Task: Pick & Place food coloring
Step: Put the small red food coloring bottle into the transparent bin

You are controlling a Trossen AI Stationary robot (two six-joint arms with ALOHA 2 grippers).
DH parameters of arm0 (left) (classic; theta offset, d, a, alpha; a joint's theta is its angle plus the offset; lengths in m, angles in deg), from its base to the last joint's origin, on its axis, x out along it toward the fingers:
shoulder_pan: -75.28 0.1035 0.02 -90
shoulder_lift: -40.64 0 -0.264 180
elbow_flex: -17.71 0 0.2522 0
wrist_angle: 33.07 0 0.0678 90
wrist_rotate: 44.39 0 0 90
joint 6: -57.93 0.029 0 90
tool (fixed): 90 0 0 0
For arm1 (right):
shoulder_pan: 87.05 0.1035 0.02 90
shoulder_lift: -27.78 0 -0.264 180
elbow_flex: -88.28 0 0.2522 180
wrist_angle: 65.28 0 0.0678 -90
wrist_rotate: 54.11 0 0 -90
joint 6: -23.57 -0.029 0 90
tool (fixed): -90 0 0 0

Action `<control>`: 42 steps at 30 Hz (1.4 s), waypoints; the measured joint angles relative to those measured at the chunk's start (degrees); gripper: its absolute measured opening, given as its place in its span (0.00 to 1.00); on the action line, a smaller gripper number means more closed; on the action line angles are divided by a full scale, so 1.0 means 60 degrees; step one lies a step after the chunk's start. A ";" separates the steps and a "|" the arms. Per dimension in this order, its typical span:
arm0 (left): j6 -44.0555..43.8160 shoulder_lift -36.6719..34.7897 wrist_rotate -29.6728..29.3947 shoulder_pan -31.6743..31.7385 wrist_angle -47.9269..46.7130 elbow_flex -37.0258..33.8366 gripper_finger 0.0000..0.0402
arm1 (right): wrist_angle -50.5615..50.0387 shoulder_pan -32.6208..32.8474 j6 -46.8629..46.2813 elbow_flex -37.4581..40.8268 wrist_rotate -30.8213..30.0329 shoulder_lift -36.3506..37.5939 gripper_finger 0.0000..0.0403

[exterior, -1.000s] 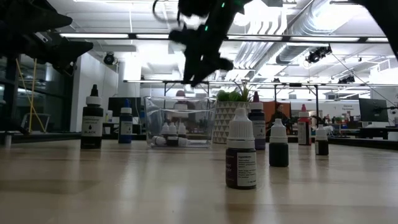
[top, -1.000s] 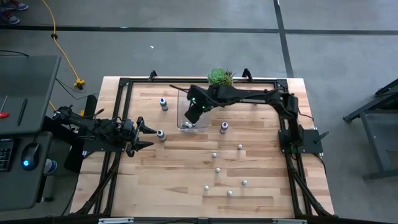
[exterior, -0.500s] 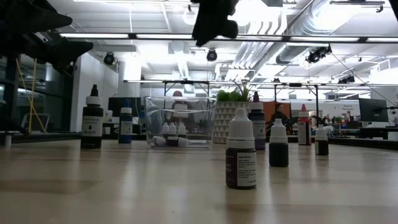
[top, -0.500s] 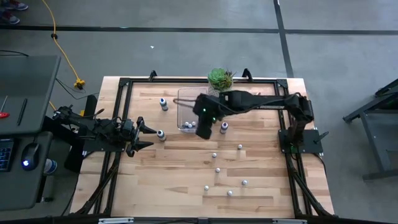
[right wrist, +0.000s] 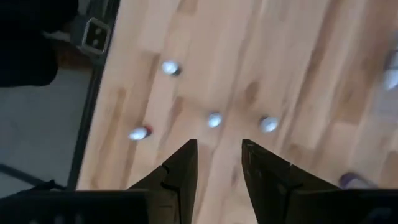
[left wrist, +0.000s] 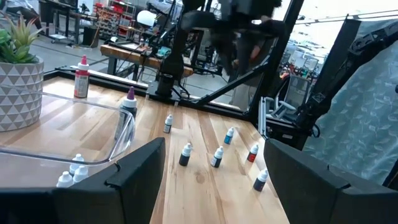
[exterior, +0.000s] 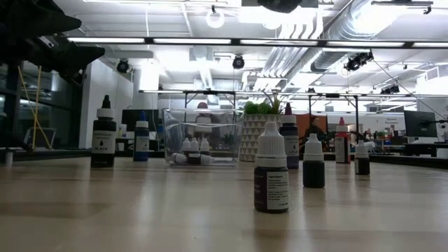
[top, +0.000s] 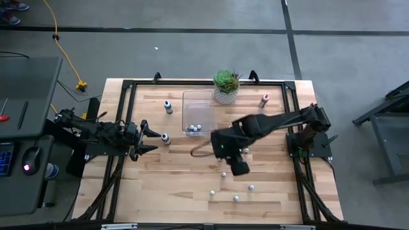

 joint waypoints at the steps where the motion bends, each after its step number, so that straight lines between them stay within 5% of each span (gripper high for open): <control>1: 0.0000 -0.0001 -0.0002 -0.0002 0.0000 0.0000 0.68 | -0.0095 0.0201 -0.0221 0.0001 -0.0066 0.0000 0.29; 20: 0.0000 -0.0002 -0.0002 -0.0001 0.0000 0.0000 0.68 | -0.0596 0.3333 -1.0032 -0.0002 -0.1654 -0.0671 0.29; 32: 0.0000 0.0002 0.0001 0.0000 0.0000 0.0000 0.68 | -0.0011 0.3771 -1.1961 -0.0002 -0.1664 -0.2191 0.29; 42: 0.0000 -0.0001 0.0000 -0.0002 0.0000 0.0000 0.68 | 0.0557 0.3716 -1.2117 -0.0013 -0.1997 -0.2814 0.29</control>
